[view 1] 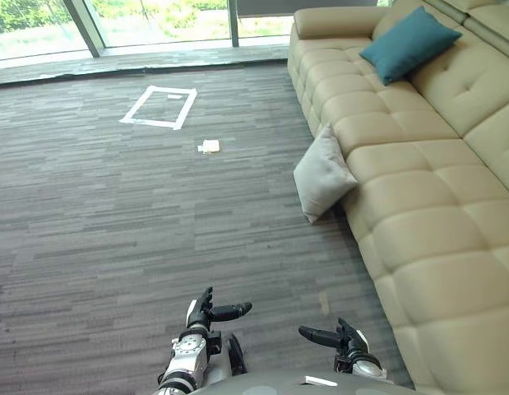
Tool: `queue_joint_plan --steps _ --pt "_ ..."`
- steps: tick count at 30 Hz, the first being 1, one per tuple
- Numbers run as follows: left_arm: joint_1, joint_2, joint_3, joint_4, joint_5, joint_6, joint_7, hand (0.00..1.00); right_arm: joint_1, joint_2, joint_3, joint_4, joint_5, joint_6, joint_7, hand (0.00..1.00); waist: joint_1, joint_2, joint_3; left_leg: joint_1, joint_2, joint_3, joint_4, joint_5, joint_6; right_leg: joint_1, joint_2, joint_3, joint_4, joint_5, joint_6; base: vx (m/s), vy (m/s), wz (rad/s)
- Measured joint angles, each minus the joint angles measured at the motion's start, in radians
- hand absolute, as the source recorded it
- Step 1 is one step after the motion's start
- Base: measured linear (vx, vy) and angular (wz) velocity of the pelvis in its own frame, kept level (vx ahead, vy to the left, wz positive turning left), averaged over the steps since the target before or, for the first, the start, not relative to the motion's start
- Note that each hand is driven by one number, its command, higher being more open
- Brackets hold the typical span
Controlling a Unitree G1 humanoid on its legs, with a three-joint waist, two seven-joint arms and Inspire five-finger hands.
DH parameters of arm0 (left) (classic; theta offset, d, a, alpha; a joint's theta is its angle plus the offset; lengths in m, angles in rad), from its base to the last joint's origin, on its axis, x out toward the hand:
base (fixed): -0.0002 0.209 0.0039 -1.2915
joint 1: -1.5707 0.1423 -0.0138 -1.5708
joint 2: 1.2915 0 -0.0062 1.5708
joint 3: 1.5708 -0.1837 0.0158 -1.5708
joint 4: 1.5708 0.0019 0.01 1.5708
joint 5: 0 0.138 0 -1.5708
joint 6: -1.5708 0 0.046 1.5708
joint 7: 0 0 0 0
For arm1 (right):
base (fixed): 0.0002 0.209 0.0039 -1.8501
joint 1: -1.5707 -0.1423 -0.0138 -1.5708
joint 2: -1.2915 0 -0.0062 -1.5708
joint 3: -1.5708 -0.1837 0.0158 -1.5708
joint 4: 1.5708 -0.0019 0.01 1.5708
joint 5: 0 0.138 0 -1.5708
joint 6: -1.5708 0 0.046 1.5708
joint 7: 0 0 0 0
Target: Pick up cushions and gather them together orderly.
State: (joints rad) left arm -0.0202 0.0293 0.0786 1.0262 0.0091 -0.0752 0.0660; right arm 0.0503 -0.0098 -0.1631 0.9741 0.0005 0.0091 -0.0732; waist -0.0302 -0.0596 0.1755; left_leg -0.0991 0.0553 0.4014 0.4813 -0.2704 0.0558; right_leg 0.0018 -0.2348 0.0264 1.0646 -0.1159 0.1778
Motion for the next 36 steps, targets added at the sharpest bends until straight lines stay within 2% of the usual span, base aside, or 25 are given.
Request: queue_joint_plan --steps 2,3,4,6,8,9,10,13,14,15,16,17,18,19,20,22,24,26,27,28,30,31,33,35,36 --pt "0.006 0.015 -0.023 0.011 0.000 0.007 0.013 1.00 -0.006 -0.014 0.009 -0.019 0.000 -0.016 0.001 1.00 -0.003 0.021 0.012 0.116 -0.006 -0.001 -0.063 -0.017 -0.004 -0.110 -0.006 -0.057 0.119 -0.060 -0.082 0.54 0.122 -0.05" --pt "0.011 0.017 -0.025 0.012 0.000 0.007 0.015 1.00 -0.006 -0.018 0.009 -0.027 0.000 -0.021 0.002 1.00 -0.004 0.028 0.013 0.152 -0.006 -0.003 -0.094 -0.017 -0.005 -0.145 -0.003 -0.081 0.121 -0.077 -0.095 0.58 0.060 0.00" --pt "0.019 0.019 -0.025 0.015 0.000 0.007 0.017 1.00 -0.006 -0.023 0.008 -0.043 0.000 -0.028 0.001 1.00 -0.004 0.039 0.013 0.201 -0.002 -0.007 -0.138 -0.018 -0.008 -0.211 0.011 -0.112 0.100 -0.102 -0.110 0.37 -0.011 0.16" --pt "0.021 0.025 -0.025 0.026 0.000 0.013 0.017 1.00 -0.020 -0.027 0.007 -0.057 0.001 -0.035 0.000 1.00 -0.021 0.041 0.033 0.298 0.014 -0.029 -0.205 -0.016 -0.016 -0.313 0.052 -0.179 -0.123 -0.146 -0.146 0.56 -0.152 0.46" --pt "0.025 0.029 -0.029 0.025 0.000 0.012 0.016 1.00 -0.018 -0.026 0.010 -0.062 -0.001 -0.033 -0.001 1.00 -0.027 0.022 0.029 0.341 0.022 -0.047 -0.240 -0.031 -0.051 -0.340 0.074 -0.193 -0.382 -0.112 -0.135 0.52 -0.235 0.65" --pt "0.031 0.033 -0.037 0.028 0.001 0.011 0.012 1.00 -0.008 -0.023 0.009 -0.059 0.004 -0.033 0.001 1.00 -0.033 -0.001 0.023 0.378 0.014 -0.081 -0.260 -0.052 -0.110 -0.336 0.080 -0.192 -0.477 0.007 -0.201 0.51 -0.256 0.43" --pt "0.024 0.013 -0.036 0.029 0.001 0.010 0.010 1.00 -0.017 -0.039 0.005 -0.056 -0.004 -0.029 0.000 1.00 -0.019 0.036 0.020 0.396 0.049 -0.094 -0.278 -0.049 -0.132 -0.339 0.103 -0.206 -0.438 -0.040 -0.210 0.52 -0.258 0.31" --pt "0.025 -0.022 -0.035 0.029 0.001 0.010 0.005 1.00 -0.015 -0.040 -0.021 -0.061 -0.002 -0.026 -0.003 1.00 -0.034 0.051 0.013 0.398 0.073 -0.105 -0.254 -0.019 -0.174 -0.336 0.097 -0.240 -0.371 -0.138 -0.223 0.53 -0.291 0.29" --pt "0.025 -0.039 -0.033 0.030 0.003 0.012 -0.003 1.00 -0.007 -0.041 -0.024 -0.064 0.000 -0.022 -0.005 1.00 -0.041 0.056 0.010 0.358 0.104 -0.138 -0.155 -0.008 -0.194 -0.302 0.098 -0.273 -0.379 -0.169 -0.227 0.35 -0.218 0.63" --pt "0.021 -0.049 -0.027 0.026 0.004 0.014 -0.009 1.00 0.004 -0.042 -0.021 -0.068 0.000 -0.020 -0.004 1.00 -0.044 0.054 0.011 0.280 0.141 -0.183 0.019 0.023 -0.243 -0.257 0.101 -0.299 -0.407 -0.182 -0.228 0.42 -0.272 0.66" --pt "0.018 -0.054 -0.020 0.021 0.004 0.014 -0.010 1.00 0.009 -0.042 -0.019 -0.069 0.000 -0.018 -0.004 1.00 -0.043 0.053 0.012 0.233 0.163 -0.207 0.127 0.057 -0.270 -0.229 0.107 -0.310 -0.429 -0.184 -0.231 0.27 -0.194 0.45" --pt "0.019 -0.060 -0.014 0.001 0.004 0.014 -0.010 1.00 0.015 -0.045 -0.010 -0.067 -0.001 -0.012 -0.005 1.00 -0.033 0.060 0.010 0.132 0.222 -0.225 0.367 0.103 -0.309 -0.161 0.137 -0.324 -0.485 -0.184 -0.232 0.31 -0.182 0.07" --pt "0.028 -0.060 -0.010 -0.022 0.004 0.013 -0.009 1.00 0.018 -0.043 0.004 -0.065 0.000 -0.010 -0.005 1.00 -0.028 0.059 0.011 0.065 0.261 -0.215 0.508 0.091 -0.286 -0.095 0.163 -0.325 -0.534 -0.185 -0.234 0.30 -0.140 -0.08" --pt "0.033 -0.059 -0.007 -0.032 0.004 0.011 -0.009 1.00 0.018 -0.041 0.011 -0.065 0.000 -0.010 -0.005 1.00 -0.027 0.058 0.010 0.040 0.267 -0.208 0.536 0.080 -0.267 -0.065 0.170 -0.325 -0.558 -0.186 -0.234 0.31 -0.059 -0.18" --pt "0.038 -0.059 0.004 -0.048 0.003 0.010 -0.009 1.00 0.020 -0.034 0.019 -0.066 0.001 -0.010 -0.006 1.00 -0.027 0.053 0.007 0.003 0.267 -0.177 0.515 0.058 -0.230 -0.018 0.172 -0.321 -0.594 -0.187 -0.231 0.25 -0.011 -0.15" --pt "0.036 -0.067 0.027 -0.061 0.002 0.010 -0.006 1.00 0.022 -0.025 0.019 -0.065 0.001 -0.010 -0.009 1.00 -0.023 0.051 0.007 -0.044 0.260 -0.137 0.383 0.031 -0.185 0.019 0.173 -0.298 -0.631 -0.186 -0.221 0.27 0.057 -0.35" --pt "0.023 -0.066 0.030 -0.066 0.001 0.007 0.000 1.00 0.022 -0.012 0.017 -0.062 0.001 -0.005 -0.015 1.00 0.007 0.053 0.006 -0.086 0.234 -0.153 0.148 0.026 -0.177 0.021 0.169 -0.235 -0.638 -0.192 -0.205 0.34 0.180 -0.79" --pt "0.015 -0.066 0.029 -0.060 0.000 0.007 0.001 1.00 0.024 -0.010 0.010 -0.056 0.001 -0.004 -0.020 1.00 0.013 0.051 0.008 -0.091 0.211 -0.177 0.035 0.036 -0.184 0.030 0.160 -0.205 -0.637 -0.204 -0.185 0.31 0.234 -0.66" --pt "0.022 -0.070 0.024 -0.055 0.000 0.007 0.001 1.00 0.032 -0.012 -0.006 -0.057 0.006 -0.004 -0.024 1.00 0.013 0.065 -0.001 -0.081 0.199 -0.180 -0.062 0.109 -0.169 0.038 0.160 -0.170 -0.627 -0.229 -0.146 0.32 0.316 -0.72" --pt "0.023 -0.070 0.025 -0.055 0.000 0.007 0.000 1.00 0.035 -0.010 -0.012 -0.057 0.004 -0.004 -0.025 1.00 0.014 0.074 -0.007 -0.079 0.188 -0.194 -0.032 0.163 -0.174 0.045 0.153 -0.142 -0.607 -0.254 -0.123 0.33 0.330 -0.69" --pt "0.017 -0.056 0.025 -0.040 0.000 0.005 0.000 1.00 0.046 0.005 -0.013 -0.067 0.006 -0.002 -0.026 1.00 0.009 0.038 -0.017 -0.069 0.157 -0.165 0.005 0.110 -0.149 0.052 0.103 -0.121 -0.581 -0.278 -0.090 0.31 0.297 -0.34" --pt "0.009 -0.052 0.016 -0.027 0.001 0.005 0.000 1.00 0.052 0.012 -0.012 -0.068 0.003 -0.003 -0.023 1.00 0.010 0.017 -0.023 -0.055 0.134 -0.133 0.027 0.062 -0.135 0.018 0.064 -0.096 -0.505 -0.275 -0.075 0.41 0.369 -0.39" --pt "0.007 -0.034 0.004 -0.017 0.001 0.009 0.001 1.00 0.044 0.019 -0.010 -0.070 -0.001 -0.001 -0.011 1.00 0.012 -0.003 -0.029 -0.023 0.102 -0.075 0.035 0.016 -0.108 -0.081 0.009 -0.062 -0.316 -0.231 -0.064 0.33 0.302 -0.51" --pt "0.011 -0.020 0.005 -0.012 0.001 0.012 0.006 1.00 0.035 0.012 -0.012 -0.068 0.000 -0.001 -0.009 1.00 0.012 0.014 -0.016 0.041 0.097 -0.038 0.010 -0.014 -0.094 -0.141 -0.023 -0.085 -0.186 -0.131 -0.077 0.35 0.265 -0.52" --pt "0.015 -0.003 0.006 -0.011 0.001 0.012 0.013 1.00 0.030 0.010 -0.011 -0.066 -0.001 -0.002 -0.010 1.00 0.010 0.015 -0.015 0.092 0.094 -0.017 -0.025 -0.019 -0.092 -0.165 -0.029 -0.104 -0.134 -0.126 -0.085 0.37 0.231 -0.51"
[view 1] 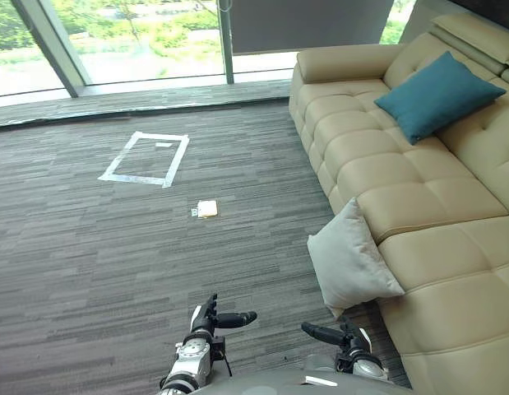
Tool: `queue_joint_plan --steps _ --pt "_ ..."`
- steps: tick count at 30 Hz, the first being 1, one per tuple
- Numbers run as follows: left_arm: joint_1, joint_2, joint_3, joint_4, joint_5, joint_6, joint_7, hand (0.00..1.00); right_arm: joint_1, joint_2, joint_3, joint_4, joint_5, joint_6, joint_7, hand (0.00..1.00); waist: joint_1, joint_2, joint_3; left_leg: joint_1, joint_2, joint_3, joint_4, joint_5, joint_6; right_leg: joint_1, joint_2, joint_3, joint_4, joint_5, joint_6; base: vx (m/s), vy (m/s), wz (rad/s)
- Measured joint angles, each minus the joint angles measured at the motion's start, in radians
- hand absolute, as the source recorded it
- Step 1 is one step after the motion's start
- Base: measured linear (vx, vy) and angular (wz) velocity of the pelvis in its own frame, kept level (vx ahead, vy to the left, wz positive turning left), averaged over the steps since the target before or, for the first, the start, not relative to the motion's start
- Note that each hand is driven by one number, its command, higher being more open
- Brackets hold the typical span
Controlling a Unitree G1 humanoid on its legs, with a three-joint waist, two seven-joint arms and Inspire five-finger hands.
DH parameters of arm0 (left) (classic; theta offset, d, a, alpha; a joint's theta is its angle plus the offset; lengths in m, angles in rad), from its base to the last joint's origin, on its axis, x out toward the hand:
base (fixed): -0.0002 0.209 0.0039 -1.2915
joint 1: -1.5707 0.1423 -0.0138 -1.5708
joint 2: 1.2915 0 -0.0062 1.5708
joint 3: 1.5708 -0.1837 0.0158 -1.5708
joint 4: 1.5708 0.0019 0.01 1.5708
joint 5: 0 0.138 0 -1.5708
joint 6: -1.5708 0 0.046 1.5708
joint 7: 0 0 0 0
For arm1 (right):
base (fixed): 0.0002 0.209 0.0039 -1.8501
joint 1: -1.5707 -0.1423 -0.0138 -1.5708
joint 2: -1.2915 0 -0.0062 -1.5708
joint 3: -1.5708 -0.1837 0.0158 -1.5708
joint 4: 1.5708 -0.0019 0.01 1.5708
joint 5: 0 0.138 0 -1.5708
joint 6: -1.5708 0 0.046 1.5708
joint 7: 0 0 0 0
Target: Pick up cushions and gather them together orderly.
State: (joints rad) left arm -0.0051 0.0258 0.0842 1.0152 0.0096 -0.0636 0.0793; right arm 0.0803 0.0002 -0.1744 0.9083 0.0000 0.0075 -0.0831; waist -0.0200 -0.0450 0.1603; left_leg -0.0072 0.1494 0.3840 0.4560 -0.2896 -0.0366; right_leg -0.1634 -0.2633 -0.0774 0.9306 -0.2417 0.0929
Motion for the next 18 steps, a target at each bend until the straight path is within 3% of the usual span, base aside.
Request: queue_joint_plan --steps 2,5,6,7,8,9,10,12,14,15,16,18 --pt "0.018 0.028 0.000 0.013 0.000 0.000 0.004 1.00 -0.003 -0.003 0.009 0.001 0.000 -0.009 -0.001 1.00 -0.007 0.001 -0.001 0.082 -0.001 0.029 -0.081 0.006 -0.010 -0.037 0.016 -0.070 0.012 -0.047 -0.021 0.31 0.078 -0.38" --pt "0.022 0.047 0.000 0.047 0.000 0.004 0.004 1.00 -0.030 -0.018 0.034 0.020 0.000 -0.016 -0.003 1.00 -0.015 0.008 0.003 0.161 0.002 0.073 -0.188 0.031 -0.041 -0.119 0.046 -0.209 -0.088 -0.087 -0.058 0.35 -0.029 -0.36" --pt "0.022 0.049 0.000 0.057 0.000 0.008 0.004 1.00 -0.038 -0.022 0.038 0.020 0.000 -0.017 -0.003 1.00 -0.015 0.011 0.006 0.189 0.005 0.095 -0.215 0.037 -0.052 -0.155 0.058 -0.260 -0.153 -0.086 -0.069 0.48 -0.118 -0.47" --pt "0.023 0.055 -0.002 0.068 0.000 0.009 0.001 1.00 -0.044 -0.021 0.040 0.023 0.000 -0.017 -0.003 1.00 -0.015 0.004 0.005 0.216 -0.003 0.108 -0.234 0.036 -0.064 -0.167 0.068 -0.305 -0.292 -0.031 -0.086 0.43 -0.134 -0.36" --pt "0.021 0.064 -0.001 0.075 0.000 0.009 -0.001 1.00 -0.043 -0.020 0.039 0.027 0.002 -0.019 -0.001 1.00 -0.020 -0.009 0.005 0.233 -0.015 0.113 -0.239 0.035 -0.076 -0.156 0.072 -0.319 -0.343 0.048 -0.197 0.44 -0.154 -0.38" --pt "0.021 0.050 -0.003 0.087 0.000 0.010 0.000 1.00 -0.062 -0.034 0.038 0.037 0.000 -0.021 0.001 1.00 -0.024 0.033 0.018 0.252 0.012 0.111 -0.252 0.033 -0.079 -0.136 0.109 -0.327 -0.347 0.043 -0.198 0.40 -0.151 -0.33" --pt "0.016 0.028 -0.025 0.084 0.002 0.008 -0.003 1.00 -0.066 -0.053 0.033 0.040 -0.006 -0.028 0.000 1.00 -0.031 0.056 0.018 0.254 0.014 0.096 -0.278 0.043 -0.082 -0.126 0.128 -0.328 -0.360 0.034 -0.212 0.36 -0.128 -0.29" --pt "0.004 0.019 -0.034 0.081 0.005 0.007 -0.016 1.00 -0.064 -0.047 -0.005 0.045 -0.005 -0.021 -0.001 1.00 -0.041 0.054 0.022 0.268 -0.004 0.091 -0.311 0.095 -0.092 -0.092 0.131 -0.337 -0.364 0.021 -0.218 0.20 -0.087 0.01" --pt "-0.002 0.002 -0.030 0.069 0.023 0.006 -0.023 1.00 -0.034 -0.041 -0.019 0.035 -0.005 -0.020 -0.005 1.00 -0.048 0.028 0.019 0.258 0.023 0.090 -0.179 0.131 -0.124 -0.009 0.137 -0.345 -0.415 -0.018 -0.193 0.17 -0.189 0.22" --pt "-0.001 -0.011 -0.021 0.047 0.024 0.006 -0.026 1.00 -0.021 -0.037 -0.006 0.023 -0.004 -0.018 -0.005 1.00 -0.045 0.022 0.020 0.191 0.071 0.062 0.003 0.130 -0.127 0.029 0.152 -0.342 -0.449 -0.024 -0.189 0.17 -0.240 -0.04" --pt "0.003 -0.023 -0.018 0.026 0.024 0.005 -0.026 1.00 -0.017 -0.040 0.010 0.015 -0.006 -0.019 -0.005 1.00 -0.041 0.030 0.021 0.105 0.135 0.027 0.223 0.134 -0.146 0.060 0.179 -0.330 -0.480 -0.023 -0.188 0.10 -0.131 -0.35" --pt "0.016 -0.036 0.003 -0.005 0.024 0.004 -0.032 1.00 -0.016 -0.038 0.026 0.009 -0.005 -0.015 -0.005 1.00 -0.040 0.042 0.022 0.012 0.201 0.012 0.437 0.104 -0.143 0.098 0.215 -0.288 -0.502 -0.038 -0.200 0.12 -0.045 -0.64"
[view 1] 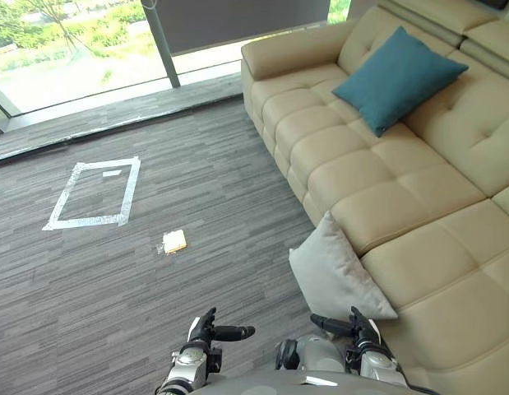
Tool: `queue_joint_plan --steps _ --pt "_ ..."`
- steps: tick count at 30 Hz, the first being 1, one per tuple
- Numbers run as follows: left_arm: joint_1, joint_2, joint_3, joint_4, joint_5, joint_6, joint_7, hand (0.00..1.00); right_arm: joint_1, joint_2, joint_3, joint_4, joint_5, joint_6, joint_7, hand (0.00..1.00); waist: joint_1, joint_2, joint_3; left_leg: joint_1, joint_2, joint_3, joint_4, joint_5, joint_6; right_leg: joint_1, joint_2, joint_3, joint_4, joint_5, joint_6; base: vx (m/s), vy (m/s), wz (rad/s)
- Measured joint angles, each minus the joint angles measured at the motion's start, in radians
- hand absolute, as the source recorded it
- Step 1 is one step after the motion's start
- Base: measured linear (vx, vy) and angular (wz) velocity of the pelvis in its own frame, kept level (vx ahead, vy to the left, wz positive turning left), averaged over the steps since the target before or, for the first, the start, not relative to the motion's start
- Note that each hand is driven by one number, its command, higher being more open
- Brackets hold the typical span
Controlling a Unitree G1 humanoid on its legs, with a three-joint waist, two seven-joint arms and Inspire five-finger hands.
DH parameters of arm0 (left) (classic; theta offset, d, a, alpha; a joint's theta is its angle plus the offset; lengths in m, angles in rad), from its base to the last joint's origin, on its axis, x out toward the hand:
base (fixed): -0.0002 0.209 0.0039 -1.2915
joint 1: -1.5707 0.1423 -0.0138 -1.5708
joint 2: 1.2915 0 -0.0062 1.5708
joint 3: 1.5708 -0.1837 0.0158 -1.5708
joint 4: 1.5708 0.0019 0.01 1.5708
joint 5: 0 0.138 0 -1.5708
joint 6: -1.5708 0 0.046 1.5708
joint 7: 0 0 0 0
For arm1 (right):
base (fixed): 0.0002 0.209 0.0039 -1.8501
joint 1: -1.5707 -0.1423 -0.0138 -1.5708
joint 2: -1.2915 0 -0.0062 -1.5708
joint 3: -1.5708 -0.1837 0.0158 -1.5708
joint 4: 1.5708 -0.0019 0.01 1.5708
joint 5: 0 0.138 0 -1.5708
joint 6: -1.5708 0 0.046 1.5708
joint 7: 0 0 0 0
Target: Pick up cushions and gather them together orderly.
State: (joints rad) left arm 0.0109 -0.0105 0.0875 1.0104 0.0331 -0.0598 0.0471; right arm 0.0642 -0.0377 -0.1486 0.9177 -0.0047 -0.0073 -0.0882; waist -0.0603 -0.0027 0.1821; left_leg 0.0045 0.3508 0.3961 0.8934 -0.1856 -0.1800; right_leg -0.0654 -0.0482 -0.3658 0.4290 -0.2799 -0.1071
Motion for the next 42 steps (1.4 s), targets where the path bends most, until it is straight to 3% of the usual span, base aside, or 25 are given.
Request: queue_joint_plan --steps 3,4,5,6,9,11,12,14,16,18,19,21,22,25,26,27,28,29,32,33,34,37,39,40,42 --pt "0.005 -0.006 0.049 -0.026 -0.001 -0.004 -0.003 1.00 0.000 0.013 0.011 -0.003 0.007 0.006 0.000 1.00 0.005 -0.006 0.002 -0.077 -0.001 0.005 0.005 -0.051 0.043 0.031 0.009 0.072 -0.005 -0.005 -0.005 0.15 0.073 -0.86" --pt "0.004 -0.009 0.060 -0.033 -0.001 -0.005 -0.001 1.00 0.001 0.019 0.009 -0.007 0.007 0.007 -0.002 1.00 0.010 -0.007 0.002 -0.106 -0.016 0.000 -0.079 -0.066 0.070 0.037 0.009 0.110 -0.006 -0.008 0.002 0.15 0.140 -0.88" --pt "0.004 -0.010 0.064 -0.039 -0.001 -0.005 -0.001 1.00 0.004 0.020 0.009 -0.011 0.007 0.007 -0.003 1.00 0.014 -0.007 0.002 -0.121 -0.032 -0.012 -0.153 -0.070 0.077 0.044 0.008 0.140 -0.007 -0.011 0.008 0.13 0.124 -0.82" --pt "0.004 -0.014 0.069 -0.043 -0.001 -0.004 -0.002 1.00 0.005 0.020 0.010 -0.012 0.007 0.007 -0.004 1.00 0.015 -0.008 0.002 -0.136 -0.052 -0.044 -0.203 -0.072 0.080 0.049 0.008 0.159 -0.008 -0.014 0.010 0.20 0.203 -0.82" --pt "-0.013 -0.026 0.086 -0.046 -0.002 -0.006 0.007 1.00 0.013 0.017 0.012 -0.010 0.006 0.010 -0.008 1.00 0.041 -0.011 0.002 -0.196 -0.183 -0.281 -0.374 -0.068 0.073 0.050 -0.002 0.284 0.011 -0.042 0.045 0.20 0.222 -1.07" --pt "-0.015 -0.030 0.085 -0.046 -0.003 -0.007 0.014 1.00 0.017 0.013 0.016 -0.011 0.007 0.011 -0.010 1.00 0.047 -0.008 -0.001 -0.196 -0.222 -0.359 -0.432 -0.062 0.072 0.042 0.000 0.356 0.042 -0.070 0.081 0.29 0.367 -1.25" --pt "-0.010 -0.035 0.085 -0.044 -0.003 -0.007 0.015 1.00 0.022 0.005 0.022 -0.011 0.007 0.011 -0.009 1.00 0.053 0.004 -0.012 -0.187 -0.220 -0.364 -0.440 -0.014 0.074 0.032 0.013 0.415 0.077 -0.099 0.108 0.28 0.374 -1.45" --pt "-0.001 -0.016 0.084 -0.029 -0.003 -0.006 0.018 1.00 0.039 0.026 0.026 -0.012 0.006 0.016 -0.009 1.00 0.052 -0.031 -0.055 -0.170 -0.230 -0.264 -0.402 -0.064 0.096 0.013 -0.010 0.509 0.096 -0.123 0.142 0.32 0.340 -1.33" --pt "-0.003 0.003 0.076 -0.008 -0.003 -0.005 0.019 1.00 0.049 0.043 0.035 -0.013 0.006 0.022 -0.002 1.00 0.047 -0.062 -0.080 -0.147 -0.241 -0.190 -0.415 -0.082 0.116 -0.004 -0.038 0.537 0.087 -0.099 0.184 0.34 0.300 -0.96" --pt "-0.006 0.007 0.072 0.004 -0.003 -0.003 0.019 1.00 0.044 0.044 0.033 -0.012 0.005 0.027 0.000 1.00 0.052 -0.065 -0.081 -0.090 -0.242 -0.127 -0.469 -0.086 0.123 -0.029 -0.053 0.522 0.116 -0.070 0.215 0.34 0.254 -1.00" --pt "-0.001 0.010 0.071 0.006 -0.004 -0.003 0.024 1.00 0.035 0.039 0.033 -0.012 0.004 0.026 -0.001 1.00 0.053 -0.051 -0.078 -0.016 -0.235 -0.061 -0.529 -0.085 0.123 -0.063 -0.074 0.444 0.183 -0.028 0.229 0.25 0.181 -1.16" --pt "0.010 0.023 0.039 0.012 -0.004 -0.004 0.032 1.00 0.027 0.032 0.034 -0.011 0.003 0.023 -0.001 1.00 0.052 -0.035 -0.081 0.041 -0.230 -0.010 -0.577 -0.085 0.123 -0.096 -0.102 0.324 0.236 -0.030 0.218 0.20 0.089 -1.15" --pt "0.007 0.040 0.008 0.028 -0.004 -0.005 0.034 1.00 0.014 0.031 0.034 -0.009 -0.003 0.016 -0.001 1.00 0.051 -0.023 -0.081 0.081 -0.226 0.034 -0.614 -0.085 0.123 -0.132 -0.132 0.181 0.255 -0.051 0.181 0.18 0.028 -1.23" --pt "0.000 0.070 -0.007 0.057 -0.004 -0.004 0.034 1.00 -0.037 0.023 0.055 0.013 -0.016 0.007 -0.005 1.00 0.047 0.000 -0.071 0.108 -0.202 0.100 -0.648 -0.085 0.122 -0.236 -0.107 -0.032 0.195 -0.060 0.105 0.25 -0.110 -1.15" --pt "0.001 0.088 -0.027 0.081 -0.004 -0.001 0.034 1.00 -0.043 0.019 0.056 0.022 -0.016 0.005 -0.005 1.00 0.045 -0.010 -0.069 0.126 -0.210 0.121 -0.643 -0.088 0.112 -0.237 -0.094 -0.103 0.091 0.046 0.004 0.33 -0.125 -0.83" --pt "0.003 0.080 -0.050 0.097 -0.004 0.004 0.032 1.00 -0.058 -0.006 0.053 0.044 -0.016 0.002 -0.006 1.00 0.031 0.027 -0.050 0.115 -0.184 0.104 -0.577 -0.079 0.104 -0.195 -0.067 -0.110 0.058 0.061 -0.010 0.33 -0.123 -0.66" --pt "0.004 0.078 -0.056 0.097 -0.004 0.004 0.031 1.00 -0.060 -0.012 0.052 0.048 -0.016 0.002 -0.008 1.00 0.030 0.026 -0.048 0.108 -0.184 0.095 -0.559 -0.076 0.103 -0.191 -0.066 -0.102 0.051 0.060 -0.010 0.33 -0.132 -0.53" --pt "0.005 0.081 -0.085 0.093 -0.003 -0.002 0.022 1.00 -0.063 -0.042 0.050 0.099 -0.016 0.006 -0.012 1.00 0.027 0.022 -0.036 0.139 -0.222 0.055 -0.633 -0.114 0.054 -0.126 -0.060 -0.074 -0.003 0.061 -0.010 0.18 -0.093 -0.34" --pt "0.005 0.081 -0.093 0.088 -0.002 -0.011 0.018 1.00 -0.044 -0.056 0.029 0.106 -0.016 0.003 -0.016 1.00 0.020 0.013 -0.031 0.131 -0.234 0.047 -0.659 -0.110 0.051 -0.047 -0.048 -0.070 -0.058 0.060 -0.010 0.15 -0.084 -0.19" --pt "0.005 0.078 -0.101 0.081 -0.002 -0.018 0.016 1.00 -0.039 -0.062 0.029 0.106 -0.015 0.003 -0.020 1.00 0.018 0.016 -0.032 0.101 -0.220 0.047 -0.630 -0.093 0.046 -0.025 -0.034 -0.069 -0.078 0.059 -0.008 0.10 -0.063 -0.16" --pt "0.002 0.075 -0.102 0.067 -0.001 -0.022 0.011 1.00 -0.037 -0.060 0.017 0.099 -0.015 0.003 -0.022 1.00 0.018 0.029 -0.031 0.040 -0.166 0.065 -0.502 -0.029 0.052 -0.007 -0.006 -0.064 -0.089 0.036 0.003 0.13 -0.077 -0.15" --pt "-0.018 0.083 -0.092 0.049 0.000 -0.017 0.007 1.00 -0.032 -0.036 0.010 0.075 -0.012 0.003 -0.025 1.00 0.027 0.001 -0.006 -0.028 -0.117 0.049 -0.298 -0.043 0.061 0.028 0.000 -0.036 -0.098 0.034 0.001 0.12 -0.069 -0.22" --pt "-0.021 0.072 -0.067 0.032 -0.001 -0.018 0.009 1.00 -0.031 -0.028 0.008 0.072 -0.012 0.003 -0.026 1.00 0.034 -0.007 0.001 -0.050 -0.117 0.014 -0.271 -0.093 0.062 0.049 0.000 0.006 -0.098 0.034 0.001 0.09 0.034 -0.56" --pt "-0.022 0.070 -0.067 0.030 -0.001 -0.018 0.009 1.00 -0.031 -0.024 0.006 0.072 -0.012 0.004 -0.026 1.00 0.037 -0.007 0.001 -0.062 -0.125 -0.017 -0.286 -0.101 0.071 0.054 -0.003 0.025 -0.092 0.034 0.001 0.09 0.076 -0.57" --pt "-0.027 0.068 -0.068 0.022 -0.002 -0.018 0.009 1.00 -0.030 -0.009 -0.014 0.070 -0.012 0.004 -0.027 1.00 0.048 -0.010 0.003 -0.085 -0.160 -0.092 -0.347 -0.109 0.062 0.054 -0.012 0.069 -0.074 0.035 0.005 0.07 0.127 -0.69"
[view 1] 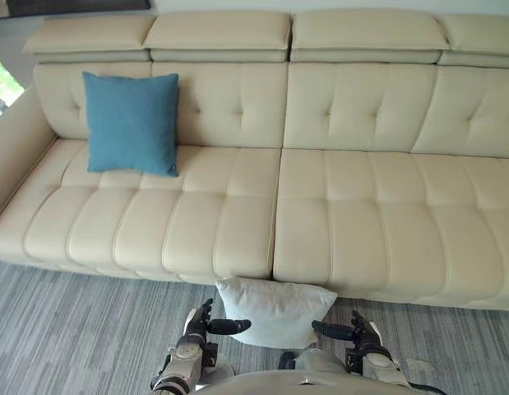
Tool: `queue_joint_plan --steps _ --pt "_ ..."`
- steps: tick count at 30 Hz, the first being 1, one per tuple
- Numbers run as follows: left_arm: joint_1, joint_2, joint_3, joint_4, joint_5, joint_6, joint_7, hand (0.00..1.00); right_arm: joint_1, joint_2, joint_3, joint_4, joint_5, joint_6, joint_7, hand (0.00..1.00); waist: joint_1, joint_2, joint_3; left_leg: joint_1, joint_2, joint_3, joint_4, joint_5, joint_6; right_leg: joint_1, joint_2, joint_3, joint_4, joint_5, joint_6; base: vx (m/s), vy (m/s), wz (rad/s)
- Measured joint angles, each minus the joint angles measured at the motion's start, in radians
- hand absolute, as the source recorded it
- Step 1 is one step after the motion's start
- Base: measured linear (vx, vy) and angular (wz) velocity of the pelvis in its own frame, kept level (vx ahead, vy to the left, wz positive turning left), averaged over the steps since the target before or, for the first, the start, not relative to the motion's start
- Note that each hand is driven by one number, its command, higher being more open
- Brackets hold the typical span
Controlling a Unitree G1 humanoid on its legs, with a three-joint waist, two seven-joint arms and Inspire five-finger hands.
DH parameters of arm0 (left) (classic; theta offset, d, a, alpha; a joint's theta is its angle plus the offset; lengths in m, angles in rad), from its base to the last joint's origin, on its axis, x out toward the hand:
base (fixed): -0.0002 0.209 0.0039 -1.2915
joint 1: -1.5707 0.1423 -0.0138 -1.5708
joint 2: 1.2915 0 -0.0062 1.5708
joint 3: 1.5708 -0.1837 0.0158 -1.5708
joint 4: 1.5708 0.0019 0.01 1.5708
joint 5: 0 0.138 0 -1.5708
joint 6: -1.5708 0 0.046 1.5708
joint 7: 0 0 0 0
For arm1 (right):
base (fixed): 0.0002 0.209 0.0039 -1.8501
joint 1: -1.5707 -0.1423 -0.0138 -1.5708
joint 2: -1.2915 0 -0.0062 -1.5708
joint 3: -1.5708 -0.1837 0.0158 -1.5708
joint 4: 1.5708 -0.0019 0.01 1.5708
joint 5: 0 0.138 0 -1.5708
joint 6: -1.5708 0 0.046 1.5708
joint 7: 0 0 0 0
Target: Pick up cushions and gather them together orderly.
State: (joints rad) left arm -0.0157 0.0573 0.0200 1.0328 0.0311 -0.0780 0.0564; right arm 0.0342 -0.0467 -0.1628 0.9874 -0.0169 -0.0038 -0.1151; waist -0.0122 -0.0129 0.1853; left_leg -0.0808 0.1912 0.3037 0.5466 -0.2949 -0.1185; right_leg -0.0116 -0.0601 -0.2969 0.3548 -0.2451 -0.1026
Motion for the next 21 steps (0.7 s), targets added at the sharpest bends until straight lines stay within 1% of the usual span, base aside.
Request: queue_joint_plan --steps 1,2,3,4,5,6,7,9,10,12,16,18,20,21 --pt "0.000 -0.006 -0.001 0.000 0.000 -0.001 0.002 1.00 0.009 0.003 -0.014 0.000 0.000 0.000 0.000 1.00 0.002 0.005 -0.003 -0.005 -0.023 -0.059 -0.091 0.036 0.008 -0.001 0.000 0.027 0.011 -0.004 0.029 0.05 0.130 -0.73" --pt "0.003 -0.013 -0.001 0.000 0.000 -0.001 0.003 1.00 0.012 0.003 -0.018 -0.006 0.002 0.001 0.001 1.00 0.003 0.020 -0.009 -0.003 -0.023 -0.073 -0.139 0.098 0.012 -0.004 0.009 0.035 0.014 -0.009 0.041 0.05 0.177 -0.60" --pt "0.005 -0.023 -0.001 0.003 -0.001 0.000 0.002 1.00 0.015 0.005 -0.022 -0.013 0.001 0.001 0.000 1.00 0.004 0.034 -0.011 0.007 -0.015 -0.078 -0.163 0.106 0.020 -0.003 0.016 0.055 0.026 -0.025 0.067 0.04 0.156 -0.35" --pt "0.004 -0.020 -0.003 0.003 -0.001 0.001 0.002 1.00 0.021 0.015 -0.019 -0.021 0.001 0.001 0.002 1.00 0.002 0.015 -0.013 0.026 -0.032 -0.067 -0.182 0.111 0.023 -0.004 -0.003 0.062 0.034 -0.025 0.074 0.04 0.156 -0.23" --pt "0.004 -0.012 -0.003 0.002 -0.001 0.001 0.002 1.00 0.024 0.020 -0.018 -0.021 0.000 0.001 0.002 1.00 0.002 0.005 -0.015 0.037 -0.044 -0.064 -0.196 0.113 0.026 -0.002 -0.014 0.064 0.038 -0.028 0.081 0.02 0.107 0.00" --pt "0.005 -0.011 -0.003 0.002 -0.001 0.001 0.002 1.00 0.026 0.023 -0.018 -0.020 0.000 0.001 0.002 1.00 0.002 -0.002 -0.019 0.044 -0.054 -0.064 -0.205 0.116 0.031 0.002 -0.023 0.063 0.038 -0.030 0.087 0.01 0.075 0.07" --pt "0.006 -0.010 -0.004 0.003 -0.001 0.001 0.002 1.00 0.027 0.024 -0.018 -0.019 0.000 0.001 0.002 1.00 0.002 -0.004 -0.020 0.051 -0.061 -0.065 -0.212 0.118 0.034 0.010 -0.029 0.061 0.035 -0.029 0.094 0.01 0.099 0.10" --pt "0.012 -0.003 -0.005 0.005 -0.001 0.001 0.002 1.00 0.026 0.024 -0.022 -0.011 0.000 0.001 0.002 1.00 0.002 -0.004 -0.021 0.076 -0.070 -0.067 -0.228 0.121 0.038 0.035 -0.034 0.058 0.020 -0.029 0.100 0.01 0.050 0.09" --pt "0.014 0.003 -0.007 0.015 -0.001 0.001 0.002 1.00 0.026 0.023 -0.025 -0.008 -0.001 0.001 0.002 1.00 0.001 -0.002 -0.023 0.091 -0.076 -0.072 -0.245 0.127 0.046 0.049 -0.036 0.051 0.010 -0.029 0.102 0.00 0.010 0.12" --pt "0.020 0.016 -0.015 0.020 -0.001 0.001 0.002 1.00 0.024 0.022 -0.054 0.010 -0.002 -0.001 0.002 1.00 0.001 -0.002 -0.027 0.104 -0.082 -0.076 -0.272 0.139 0.047 0.055 -0.036 0.047 0.002 -0.028 0.104 0.00 -0.012 0.11" --pt "0.033 0.037 -0.014 0.033 -0.004 0.001 0.005 1.00 0.018 0.012 -0.083 0.029 -0.001 -0.001 -0.005 1.00 0.001 -0.002 -0.028 0.109 -0.084 -0.090 -0.285 0.146 0.046 0.064 -0.028 0.039 -0.004 -0.026 0.106 0.00 -0.028 0.08" --pt "0.038 0.039 -0.013 0.035 -0.030 0.000 0.017 1.00 0.021 -0.001 -0.094 0.038 0.000 -0.001 -0.012 1.00 0.001 -0.004 -0.027 0.110 -0.083 -0.097 -0.288 0.146 0.046 0.066 -0.025 0.034 -0.007 -0.023 0.109 -0.02 -0.024 0.08" --pt "0.035 0.043 -0.013 0.035 -0.040 0.000 0.024 1.00 0.020 -0.013 -0.099 0.051 0.001 -0.001 -0.021 1.00 0.002 -0.009 -0.024 0.101 -0.081 -0.096 -0.283 0.146 0.047 0.059 -0.024 0.035 -0.001 -0.021 0.110 -0.01 -0.007 0.02" --pt "0.029 0.046 -0.012 0.033 -0.042 0.000 0.026 1.00 0.020 -0.014 -0.105 0.051 0.003 -0.001 -0.022 1.00 0.003 -0.010 -0.019 0.082 -0.075 -0.096 -0.266 0.146 0.047 0.040 -0.024 0.036 0.014 -0.018 0.113 -0.03 -0.010 -0.01"
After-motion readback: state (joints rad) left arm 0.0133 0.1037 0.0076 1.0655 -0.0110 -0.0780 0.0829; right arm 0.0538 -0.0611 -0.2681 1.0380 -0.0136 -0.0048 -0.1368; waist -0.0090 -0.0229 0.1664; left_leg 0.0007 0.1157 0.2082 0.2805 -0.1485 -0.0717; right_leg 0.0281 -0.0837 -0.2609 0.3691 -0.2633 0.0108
